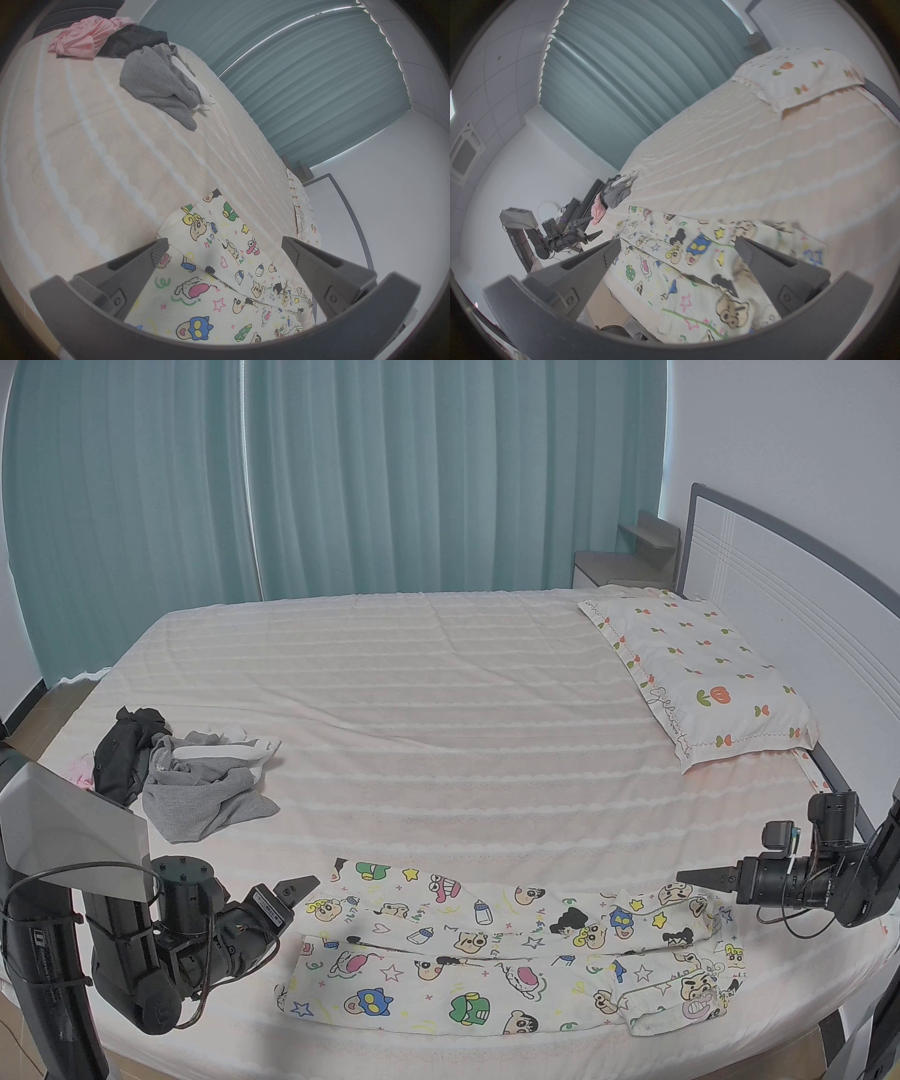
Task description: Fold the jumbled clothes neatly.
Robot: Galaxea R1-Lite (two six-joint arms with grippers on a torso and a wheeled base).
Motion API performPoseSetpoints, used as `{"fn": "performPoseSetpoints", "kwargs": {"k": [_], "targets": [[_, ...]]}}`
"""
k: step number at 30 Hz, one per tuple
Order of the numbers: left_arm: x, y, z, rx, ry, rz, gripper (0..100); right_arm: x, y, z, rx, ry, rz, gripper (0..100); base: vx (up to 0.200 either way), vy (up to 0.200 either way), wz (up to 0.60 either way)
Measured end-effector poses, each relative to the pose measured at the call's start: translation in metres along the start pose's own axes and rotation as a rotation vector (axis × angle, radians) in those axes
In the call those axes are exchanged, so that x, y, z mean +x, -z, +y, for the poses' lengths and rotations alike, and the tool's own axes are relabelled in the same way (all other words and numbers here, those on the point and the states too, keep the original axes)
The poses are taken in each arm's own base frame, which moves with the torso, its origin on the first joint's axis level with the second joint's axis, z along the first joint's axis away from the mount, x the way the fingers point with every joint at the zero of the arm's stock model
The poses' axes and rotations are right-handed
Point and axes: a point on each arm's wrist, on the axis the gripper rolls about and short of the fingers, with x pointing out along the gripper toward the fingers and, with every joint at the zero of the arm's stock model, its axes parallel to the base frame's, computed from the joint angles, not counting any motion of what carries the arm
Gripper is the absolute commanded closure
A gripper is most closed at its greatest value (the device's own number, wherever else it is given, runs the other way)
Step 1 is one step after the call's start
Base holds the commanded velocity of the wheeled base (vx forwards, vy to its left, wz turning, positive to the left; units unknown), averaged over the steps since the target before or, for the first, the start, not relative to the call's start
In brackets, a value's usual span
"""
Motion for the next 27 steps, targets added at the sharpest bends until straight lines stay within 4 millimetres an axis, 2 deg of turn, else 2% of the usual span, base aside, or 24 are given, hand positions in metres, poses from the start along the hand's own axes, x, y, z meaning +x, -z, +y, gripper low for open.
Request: {"fn": "performPoseSetpoints", "kwargs": {"k": [7,13,20,27], "targets": [[0.002,0.004,0.002,-0.004,-0.011,0.019,0,0.028,0.009,-0.016,-0.013,0.071,0.003,0,0.000,0.000,0.00],[0.003,0.007,0.005,-0.004,-0.025,0.029,0,0.049,0.033,-0.033,0.018,0.228,0.050,0,0.000,0.000,0.00],[0.003,0.009,0.006,-0.004,-0.033,0.036,0,0.047,0.054,-0.033,0.044,0.283,0.112,0,0.000,0.000,0.00],[0.003,0.010,0.007,-0.004,-0.036,0.038,0,0.043,0.055,-0.032,0.042,0.312,0.109,0,0.000,0.000,0.00]]}}
